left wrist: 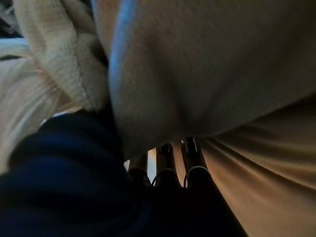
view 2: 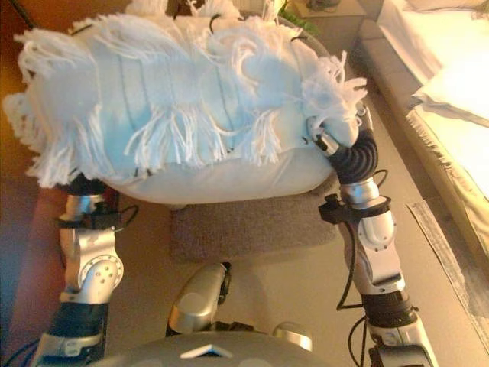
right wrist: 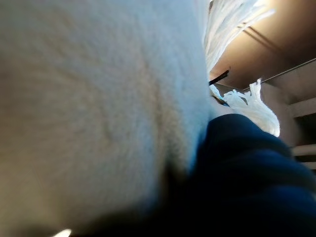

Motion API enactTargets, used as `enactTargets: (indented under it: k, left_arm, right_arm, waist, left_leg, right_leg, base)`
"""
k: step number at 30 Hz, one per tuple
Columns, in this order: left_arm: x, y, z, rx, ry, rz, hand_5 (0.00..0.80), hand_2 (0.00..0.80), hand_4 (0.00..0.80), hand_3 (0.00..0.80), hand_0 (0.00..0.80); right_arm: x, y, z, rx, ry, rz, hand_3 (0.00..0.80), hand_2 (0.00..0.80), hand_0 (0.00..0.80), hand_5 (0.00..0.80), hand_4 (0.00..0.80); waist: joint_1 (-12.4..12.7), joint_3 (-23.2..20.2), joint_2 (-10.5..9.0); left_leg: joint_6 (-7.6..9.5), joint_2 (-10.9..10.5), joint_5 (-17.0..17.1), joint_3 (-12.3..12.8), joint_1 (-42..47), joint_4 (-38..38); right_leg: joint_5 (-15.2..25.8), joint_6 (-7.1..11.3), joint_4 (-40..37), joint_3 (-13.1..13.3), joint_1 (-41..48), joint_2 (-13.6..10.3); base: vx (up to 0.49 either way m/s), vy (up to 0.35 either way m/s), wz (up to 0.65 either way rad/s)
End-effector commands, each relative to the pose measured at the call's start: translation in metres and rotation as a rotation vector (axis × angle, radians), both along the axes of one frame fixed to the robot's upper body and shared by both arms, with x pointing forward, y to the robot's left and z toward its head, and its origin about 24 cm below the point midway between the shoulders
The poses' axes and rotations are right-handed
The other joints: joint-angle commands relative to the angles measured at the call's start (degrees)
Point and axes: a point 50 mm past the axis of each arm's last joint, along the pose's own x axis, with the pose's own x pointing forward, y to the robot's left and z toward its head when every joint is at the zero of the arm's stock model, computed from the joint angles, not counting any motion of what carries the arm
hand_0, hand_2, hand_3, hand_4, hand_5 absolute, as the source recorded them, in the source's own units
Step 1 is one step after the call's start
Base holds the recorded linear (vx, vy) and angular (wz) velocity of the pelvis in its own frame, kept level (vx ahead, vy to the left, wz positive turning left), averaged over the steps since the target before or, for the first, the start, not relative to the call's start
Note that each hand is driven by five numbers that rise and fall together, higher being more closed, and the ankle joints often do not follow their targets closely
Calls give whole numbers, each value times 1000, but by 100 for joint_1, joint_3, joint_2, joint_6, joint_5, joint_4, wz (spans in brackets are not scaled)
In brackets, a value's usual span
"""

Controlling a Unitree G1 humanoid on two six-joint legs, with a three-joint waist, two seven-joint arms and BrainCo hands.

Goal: Pick up the cushion and take it to the sofa

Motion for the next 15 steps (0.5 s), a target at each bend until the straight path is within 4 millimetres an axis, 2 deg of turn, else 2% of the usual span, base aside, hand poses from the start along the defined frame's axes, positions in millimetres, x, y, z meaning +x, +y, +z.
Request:
enactTargets:
  k: [1,3,4,6,8,11,15]
  left_arm:
    - [-10,-18,38,150,-219,-90,800,800,800,800,800]
    - [-8,-19,38,169,-213,-85,800,800,800,800,800]
    - [-8,-18,38,174,-206,-90,800,800,800,800,800]
    - [-8,-19,35,179,-190,-94,800,800,800,800,800]
    - [-8,-19,32,175,-175,-103,800,800,800,800,800]
    - [-4,-24,29,177,-150,-127,800,800,800,800,800]
    - [3,-28,22,165,-95,-104,800,800,800,800,800]
  right_arm:
    - [-20,17,29,33,-224,105,800,800,800,800,800]
    - [-15,21,31,44,-222,92,800,800,800,800,800]
    - [-12,22,31,54,-218,74,800,800,800,800,800]
    - [-9,22,29,62,-205,55,800,800,800,800,800]
    - [-6,20,25,63,-183,29,800,800,800,800,800]
    - [0,14,16,62,-125,-47,800,800,800,800,800]
    - [9,7,9,66,-51,-90,800,800,800,800,800]
  waist:
    - [-119,-937,-2]
    - [-166,-894,11]
    - [-216,-835,65]
    - [-359,-767,104]
    - [-542,-738,86]
    - [-866,-690,37]
    - [-1011,-734,10]
  left_leg:
    - [-179,197,1074,-474,240,-1788]
    - [-188,133,1003,-381,506,-1903]
    - [-202,114,959,-412,734,-1989]
    - [-225,78,828,-489,1103,-2087]
    - [-248,39,650,-544,1366,-2126]
    - [-219,12,214,-773,1750,-2154]
    - [-238,143,-81,-856,1930,-2045]
  right_leg:
    - [734,-92,-694,-517,4,631]
    - [658,-137,-1154,-870,-404,655]
    - [500,-248,-1577,-1061,-756,824]
    - [565,-343,-2006,-1254,-1014,840]
    - [834,-301,-2610,-1093,-1173,827]
    - [1423,-138,-2906,-542,-1596,703]
    - [1292,-120,-3016,-456,-1527,756]
  base:
    - [366,4,13]
    - [348,-24,4]
    - [353,-42,0]
    - [337,-79,10]
    - [360,-131,42]
    - [393,-173,50]
    - [303,-185,72]
